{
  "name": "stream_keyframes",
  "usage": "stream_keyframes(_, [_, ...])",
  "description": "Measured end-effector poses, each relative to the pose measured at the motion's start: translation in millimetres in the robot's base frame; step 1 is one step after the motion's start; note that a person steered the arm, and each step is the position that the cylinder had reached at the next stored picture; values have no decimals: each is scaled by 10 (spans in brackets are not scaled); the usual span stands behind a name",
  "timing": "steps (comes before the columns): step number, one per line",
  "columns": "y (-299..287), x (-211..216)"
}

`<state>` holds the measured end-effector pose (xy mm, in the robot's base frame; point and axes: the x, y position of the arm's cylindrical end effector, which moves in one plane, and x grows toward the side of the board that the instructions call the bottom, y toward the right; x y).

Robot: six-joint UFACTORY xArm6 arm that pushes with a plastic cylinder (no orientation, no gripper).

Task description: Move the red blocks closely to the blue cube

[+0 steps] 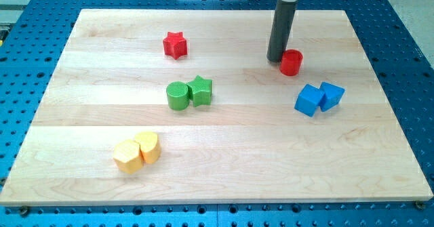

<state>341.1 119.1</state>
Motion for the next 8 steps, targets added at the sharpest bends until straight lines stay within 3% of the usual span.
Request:
stream_keyframes(2, [254,335])
stream_keyframes(3, [311,32])
stream_keyframes(4, [616,175])
stream_keyframes(5, [605,446])
stream_keyframes(6, [413,423])
stream_keyframes(8, [-728,-898])
